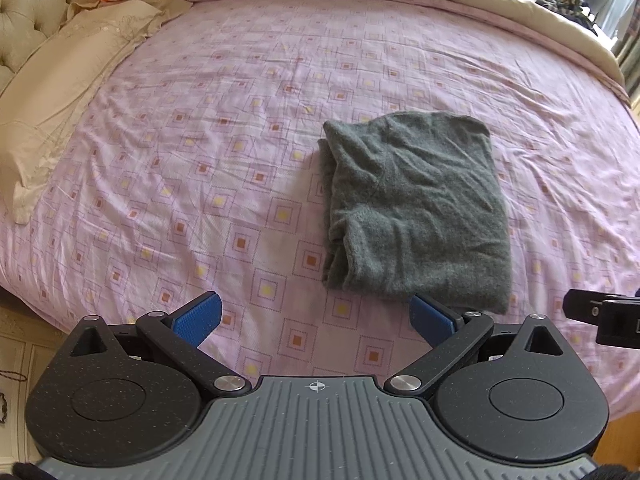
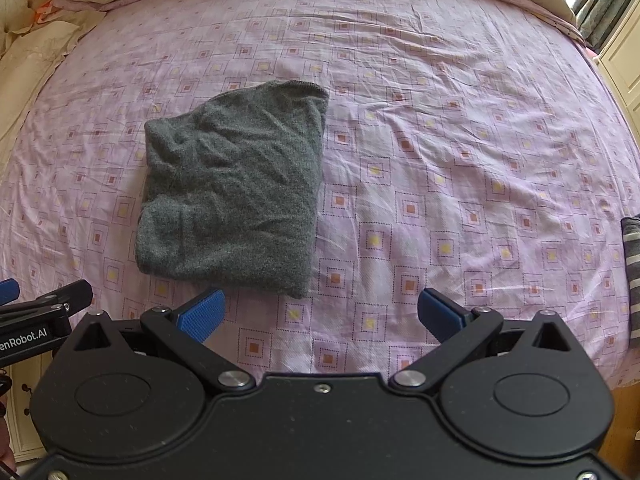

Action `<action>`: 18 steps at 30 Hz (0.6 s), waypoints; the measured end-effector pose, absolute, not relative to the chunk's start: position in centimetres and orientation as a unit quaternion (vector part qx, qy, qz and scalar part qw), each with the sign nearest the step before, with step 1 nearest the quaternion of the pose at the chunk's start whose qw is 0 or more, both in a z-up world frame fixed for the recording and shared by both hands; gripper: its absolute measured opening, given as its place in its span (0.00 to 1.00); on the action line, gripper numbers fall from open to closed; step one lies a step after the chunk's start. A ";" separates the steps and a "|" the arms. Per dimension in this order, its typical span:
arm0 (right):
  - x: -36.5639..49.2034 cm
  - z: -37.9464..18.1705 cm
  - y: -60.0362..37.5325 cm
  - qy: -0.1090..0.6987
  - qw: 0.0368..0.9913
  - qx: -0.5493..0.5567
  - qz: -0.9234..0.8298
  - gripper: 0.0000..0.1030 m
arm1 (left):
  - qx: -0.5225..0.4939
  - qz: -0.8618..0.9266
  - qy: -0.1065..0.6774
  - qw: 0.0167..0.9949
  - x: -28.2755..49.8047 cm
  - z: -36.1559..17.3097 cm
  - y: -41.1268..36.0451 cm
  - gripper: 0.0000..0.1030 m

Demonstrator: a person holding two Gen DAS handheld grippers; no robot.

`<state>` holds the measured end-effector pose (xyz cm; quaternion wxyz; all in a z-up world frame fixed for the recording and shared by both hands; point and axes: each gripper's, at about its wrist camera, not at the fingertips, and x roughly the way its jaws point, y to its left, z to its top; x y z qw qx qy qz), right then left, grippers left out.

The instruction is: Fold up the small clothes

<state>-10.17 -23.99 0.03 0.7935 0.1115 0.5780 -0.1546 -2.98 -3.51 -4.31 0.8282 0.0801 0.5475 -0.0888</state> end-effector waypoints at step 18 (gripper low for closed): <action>-10.2 -0.5 -24.3 0.584 0.789 0.117 -0.151 0.99 | 0.091 -0.090 0.558 0.820 -2.9 -4.8 -3.9 0.98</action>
